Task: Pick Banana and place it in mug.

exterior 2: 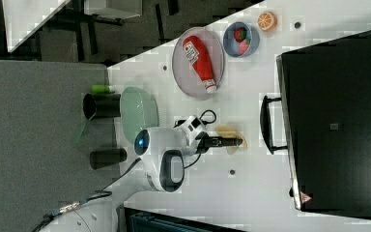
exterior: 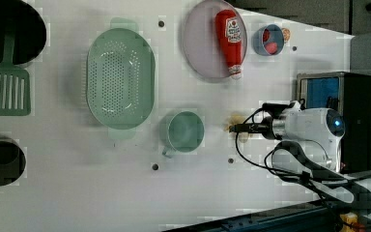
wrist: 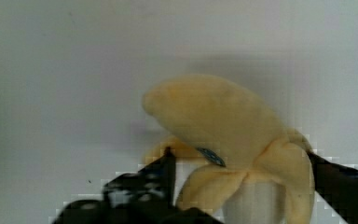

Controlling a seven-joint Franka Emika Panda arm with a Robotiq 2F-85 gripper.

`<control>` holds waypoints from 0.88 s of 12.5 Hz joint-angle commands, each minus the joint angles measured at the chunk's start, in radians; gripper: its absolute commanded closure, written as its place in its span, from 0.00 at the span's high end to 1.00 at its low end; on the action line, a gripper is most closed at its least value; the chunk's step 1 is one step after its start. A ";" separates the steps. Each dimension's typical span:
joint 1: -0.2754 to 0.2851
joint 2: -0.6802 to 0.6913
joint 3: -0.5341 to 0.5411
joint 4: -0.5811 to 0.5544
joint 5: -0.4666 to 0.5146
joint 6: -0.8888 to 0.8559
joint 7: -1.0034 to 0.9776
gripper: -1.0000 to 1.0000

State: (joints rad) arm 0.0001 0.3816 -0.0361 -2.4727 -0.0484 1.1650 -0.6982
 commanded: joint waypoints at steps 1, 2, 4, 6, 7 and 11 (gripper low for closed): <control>-0.021 -0.037 0.003 0.011 0.010 0.013 -0.021 0.46; -0.021 -0.042 0.004 0.009 0.010 0.013 -0.020 0.36; -0.023 -0.062 0.002 0.004 0.011 0.009 -0.020 0.32; -0.032 -0.122 -0.002 0.003 0.022 -0.009 -0.020 0.32; -0.036 -0.172 -0.005 0.003 0.023 -0.059 -0.021 0.32; -0.036 -0.419 -0.003 0.049 0.024 -0.374 -0.020 0.32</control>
State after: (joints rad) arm -0.0282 0.0145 -0.0457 -2.4492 -0.0490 0.7876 -0.6997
